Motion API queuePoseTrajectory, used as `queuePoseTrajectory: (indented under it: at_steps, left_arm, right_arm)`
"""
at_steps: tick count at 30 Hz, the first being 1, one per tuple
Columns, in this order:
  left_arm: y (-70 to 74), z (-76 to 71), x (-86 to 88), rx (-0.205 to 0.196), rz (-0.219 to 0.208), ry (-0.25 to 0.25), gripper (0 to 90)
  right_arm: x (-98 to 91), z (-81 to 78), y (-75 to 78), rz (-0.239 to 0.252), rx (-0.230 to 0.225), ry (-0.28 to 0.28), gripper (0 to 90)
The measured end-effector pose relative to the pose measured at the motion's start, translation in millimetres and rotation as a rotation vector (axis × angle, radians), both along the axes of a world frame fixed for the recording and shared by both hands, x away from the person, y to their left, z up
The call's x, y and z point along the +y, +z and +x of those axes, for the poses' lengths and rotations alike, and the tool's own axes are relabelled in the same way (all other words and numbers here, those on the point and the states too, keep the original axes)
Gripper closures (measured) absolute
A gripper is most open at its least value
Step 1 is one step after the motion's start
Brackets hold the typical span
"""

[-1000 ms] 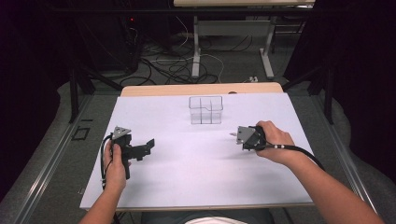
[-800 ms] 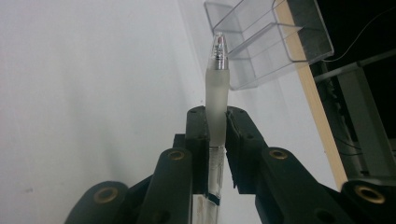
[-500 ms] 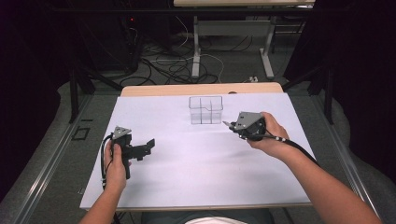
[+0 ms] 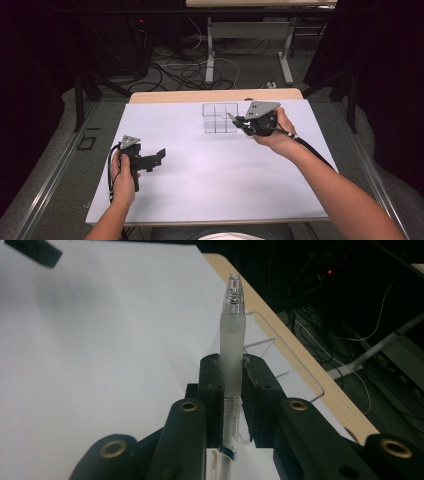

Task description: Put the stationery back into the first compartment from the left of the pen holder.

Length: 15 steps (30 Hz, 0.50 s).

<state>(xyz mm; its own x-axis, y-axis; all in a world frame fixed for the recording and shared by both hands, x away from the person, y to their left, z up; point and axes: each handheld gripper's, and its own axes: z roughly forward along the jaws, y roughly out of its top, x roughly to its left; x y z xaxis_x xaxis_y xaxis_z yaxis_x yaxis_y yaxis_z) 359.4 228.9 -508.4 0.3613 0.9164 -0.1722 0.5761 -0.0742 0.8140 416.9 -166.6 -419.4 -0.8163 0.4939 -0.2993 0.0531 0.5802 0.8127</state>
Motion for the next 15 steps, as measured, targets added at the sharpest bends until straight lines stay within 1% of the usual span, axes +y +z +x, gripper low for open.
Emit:
queuePoseTrajectory:
  at_steps: [2, 3, 5, 7, 9, 12, 13, 15]
  left_arm:
    - [0.1, 0.1, 0.3, 0.000, 0.000, -0.001, 0.2]
    - [-0.4, 0.2, -0.1, -0.005, -0.001, 0.004, 0.2]
    - [-0.4, 0.2, -0.1, -0.005, -0.001, 0.003, 0.2]
    - [-0.4, 0.3, 0.0, -0.005, -0.001, 0.002, 0.2]
    - [-0.6, 0.5, 0.1, -0.005, -0.001, 0.002, 0.2]
    - [-0.8, 0.7, 0.3, -0.004, -0.003, 0.003, 0.2]
    - [-0.9, 0.9, 0.3, -0.005, -0.002, 0.003, 0.2]
    - [-1.0, 1.1, 0.1, -0.007, -0.004, 0.002, 0.2]
  right_arm:
    - [3.6, 3.0, 4.1, 0.025, 0.003, -0.005, 79.9]
    - [5.4, 4.6, 6.2, 0.030, 0.003, -0.004, 79.9]
    - [9.0, 7.5, 9.0, 0.061, 0.003, -0.013, 79.9]
    - [12.1, 10.8, 11.5, 0.077, 0.010, -0.016, 79.9]
    - [15.2, 14.0, 13.3, 0.099, 0.016, -0.024, 79.9]
    - [20.1, 18.7, 14.2, 0.146, 0.021, -0.033, 79.9]
    - [21.5, 20.3, 14.9, 0.149, 0.024, -0.035, 79.9]
    - [25.1, 23.5, 15.6, 0.173, 0.026, -0.039, 79.9]
